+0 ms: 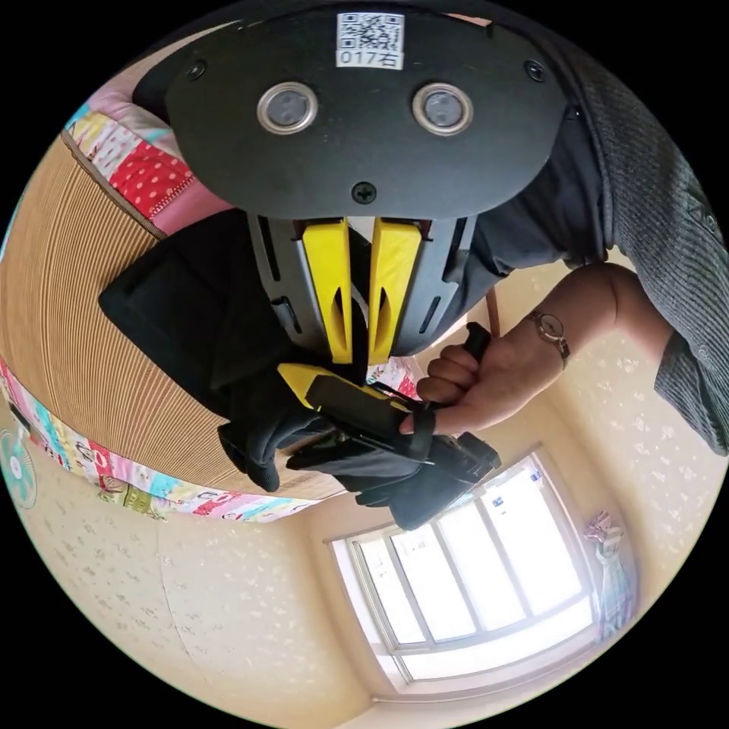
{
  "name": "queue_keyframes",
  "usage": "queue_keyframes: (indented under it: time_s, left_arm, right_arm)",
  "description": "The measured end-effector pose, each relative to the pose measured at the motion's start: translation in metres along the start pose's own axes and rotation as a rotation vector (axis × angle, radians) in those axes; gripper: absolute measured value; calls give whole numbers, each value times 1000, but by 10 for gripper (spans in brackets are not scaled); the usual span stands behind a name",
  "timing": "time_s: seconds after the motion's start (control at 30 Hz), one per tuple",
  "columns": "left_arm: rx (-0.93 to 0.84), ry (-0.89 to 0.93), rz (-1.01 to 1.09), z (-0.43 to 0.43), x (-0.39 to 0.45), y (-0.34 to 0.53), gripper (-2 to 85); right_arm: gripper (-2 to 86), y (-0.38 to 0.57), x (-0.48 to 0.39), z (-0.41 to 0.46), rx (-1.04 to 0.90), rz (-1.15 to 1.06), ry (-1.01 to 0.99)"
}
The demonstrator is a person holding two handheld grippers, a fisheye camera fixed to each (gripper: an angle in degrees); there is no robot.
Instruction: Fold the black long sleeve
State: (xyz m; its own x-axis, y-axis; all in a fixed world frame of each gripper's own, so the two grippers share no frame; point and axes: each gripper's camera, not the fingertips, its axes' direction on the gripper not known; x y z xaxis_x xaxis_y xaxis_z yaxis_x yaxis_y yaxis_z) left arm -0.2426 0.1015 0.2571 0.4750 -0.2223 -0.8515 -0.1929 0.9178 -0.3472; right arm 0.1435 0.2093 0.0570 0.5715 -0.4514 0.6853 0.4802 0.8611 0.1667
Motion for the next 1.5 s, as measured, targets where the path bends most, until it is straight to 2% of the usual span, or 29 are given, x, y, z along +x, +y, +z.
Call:
queue_keyframes:
  time_s: [0.03, 0.1, 0.17, 0.23, 0.33, 0.4, 0.47, 0.57, 0.63, 0.7, 0.77, 0.83, 0.87, 0.93, 1.03, 1.13, 1.17, 1.2, 1.23, 1.3, 1.33, 1.4, 1.47, 1.5]
  left_arm:
    - [24, 97, 91, -13, 5, 9, 62]
    - [75, 267, 305, -43, 25, 25, 53]
    - [128, 503, 643, -93, 67, 48, 52]
    - [171, 654, 863, -134, 95, 62, 52]
    - [221, 783, 1175, -192, 138, 87, 52]
    - [220, 891, 1351, -215, 159, 100, 52]
    - [225, 1104, 1543, -236, 178, 112, 52]
    - [270, 1350, 1583, -247, 182, 108, 52]
    - [306, 1459, 1563, -246, 179, 104, 52]
    - [297, 1543, 1544, -242, 177, 101, 51]
    - [340, 1601, 1511, -236, 172, 103, 51]
    - [361, 1613, 1478, -234, 168, 102, 51]
    - [370, 1603, 1464, -236, 167, 101, 51]
    - [387, 1561, 1436, -240, 164, 100, 51]
    - [363, 1496, 1430, -248, 166, 100, 51]
    - [336, 1345, 1406, -261, 169, 102, 51]
    - [316, 1231, 1361, -262, 171, 102, 50]
    - [307, 1159, 1325, -262, 172, 101, 50]
    - [281, 1017, 1242, -258, 173, 97, 51]
    - [209, 857, 1129, -249, 176, 87, 50]
    - [161, 755, 1072, -243, 180, 80, 50]
    - [97, 600, 1048, -241, 191, 75, 50]
    - [76, 363, 1112, -250, 219, 75, 50]
    - [79, 324, 1139, -254, 227, 75, 49]
  right_arm:
    - [22, 3, 2, -10, 22, -4, -28]
    - [19, 17, 19, -68, 193, -36, -284]
    - [17, 25, 39, -110, 348, -76, -524]
    - [13, 26, 60, -139, 421, -80, -662]
    - [12, 22, 76, -167, 429, -114, -631]
    - [14, 10, 80, -172, 362, -57, -493]
    - [20, 2, 81, -170, 324, -22, -431]
    - [59, -10, 80, -146, 212, -24, -470]
    - [133, -15, 78, -112, 65, -64, -611]
    - [206, -5, 65, -59, -118, -174, -907]
    - [200, 10, 50, -25, -220, -193, -1059]
    - [171, 24, 29, -4, -301, -235, -1170]
    - [116, 32, 16, 1, -342, -272, -1194]
    - [63, 38, 11, -1, -393, -269, -1048]
    - [41, 26, 52, -55, -292, -132, -807]
    - [34, 13, 109, -181, 24, 82, -451]
    - [31, 14, 116, -246, 226, 167, -277]
    - [30, 15, 102, -303, 404, 185, -93]
    - [29, 15, 90, -328, 477, 190, 15]
    - [26, 11, 25, -405, 705, 203, 429]
    - [26, 10, 6, -420, 763, 185, 504]
    - [27, 15, -58, -460, 1000, 87, 650]
    - [28, 16, -90, -481, 1126, 1, 652]
    - [29, 14, -102, -492, 1179, -44, 644]
